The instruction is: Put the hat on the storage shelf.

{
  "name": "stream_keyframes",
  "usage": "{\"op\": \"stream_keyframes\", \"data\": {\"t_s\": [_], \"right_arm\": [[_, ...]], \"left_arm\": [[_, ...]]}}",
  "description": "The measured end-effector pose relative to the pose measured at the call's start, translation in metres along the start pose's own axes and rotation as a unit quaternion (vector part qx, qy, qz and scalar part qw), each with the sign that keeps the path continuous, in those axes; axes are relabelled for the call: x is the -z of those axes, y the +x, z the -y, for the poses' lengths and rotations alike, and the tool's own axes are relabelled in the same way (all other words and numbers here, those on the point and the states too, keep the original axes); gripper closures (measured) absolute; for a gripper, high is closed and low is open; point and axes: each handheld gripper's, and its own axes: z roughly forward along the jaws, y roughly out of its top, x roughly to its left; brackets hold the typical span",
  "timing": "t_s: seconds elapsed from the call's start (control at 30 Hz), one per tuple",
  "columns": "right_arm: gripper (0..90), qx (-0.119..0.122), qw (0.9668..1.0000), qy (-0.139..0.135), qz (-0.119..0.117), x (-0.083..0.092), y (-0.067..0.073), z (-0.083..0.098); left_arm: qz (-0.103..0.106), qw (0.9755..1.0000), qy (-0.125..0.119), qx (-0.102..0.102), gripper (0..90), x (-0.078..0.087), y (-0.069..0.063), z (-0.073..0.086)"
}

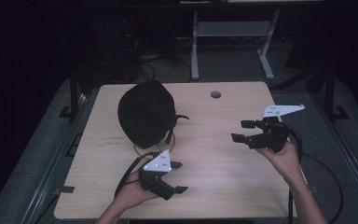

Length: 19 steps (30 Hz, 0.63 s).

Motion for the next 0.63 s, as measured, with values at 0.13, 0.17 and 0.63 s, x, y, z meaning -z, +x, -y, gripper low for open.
{"op": "stream_keyframes", "data": {"t_s": [0.13,0.17,0.63], "right_arm": [[25.5,-0.007,1.0000,0.002,0.001,0.003,0.000,0.010],[25.5,-0.007,1.0000,0.002,0.002,0.003,0.000,0.013],[24.4,-0.020,0.9998,-0.001,0.010,0.013,0.009,0.052]], "left_arm": [[-0.001,1.0000,-0.002,0.002,22.7,0.001,0.000,0.000],[-0.001,1.0000,-0.002,0.002,22.7,0.001,0.000,0.000],[0.005,0.9999,-0.013,0.004,22.6,0.003,-0.002,-0.004]]}}
